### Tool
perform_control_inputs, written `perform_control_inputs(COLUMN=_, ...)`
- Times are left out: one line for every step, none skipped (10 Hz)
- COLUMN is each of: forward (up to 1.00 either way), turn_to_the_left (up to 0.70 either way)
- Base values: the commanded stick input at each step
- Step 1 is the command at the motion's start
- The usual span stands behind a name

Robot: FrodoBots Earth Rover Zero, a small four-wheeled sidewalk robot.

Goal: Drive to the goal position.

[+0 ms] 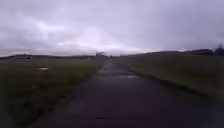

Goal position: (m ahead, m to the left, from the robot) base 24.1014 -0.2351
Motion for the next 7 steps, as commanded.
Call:
perform_control_inputs(forward=1.00, turn_to_the_left=0.00)
perform_control_inputs(forward=1.00, turn_to_the_left=0.00)
perform_control_inputs(forward=1.00, turn_to_the_left=0.00)
perform_control_inputs(forward=1.00, turn_to_the_left=0.00)
perform_control_inputs(forward=1.00, turn_to_the_left=0.00)
perform_control_inputs(forward=1.00, turn_to_the_left=0.00)
perform_control_inputs(forward=1.00, turn_to_the_left=0.00)
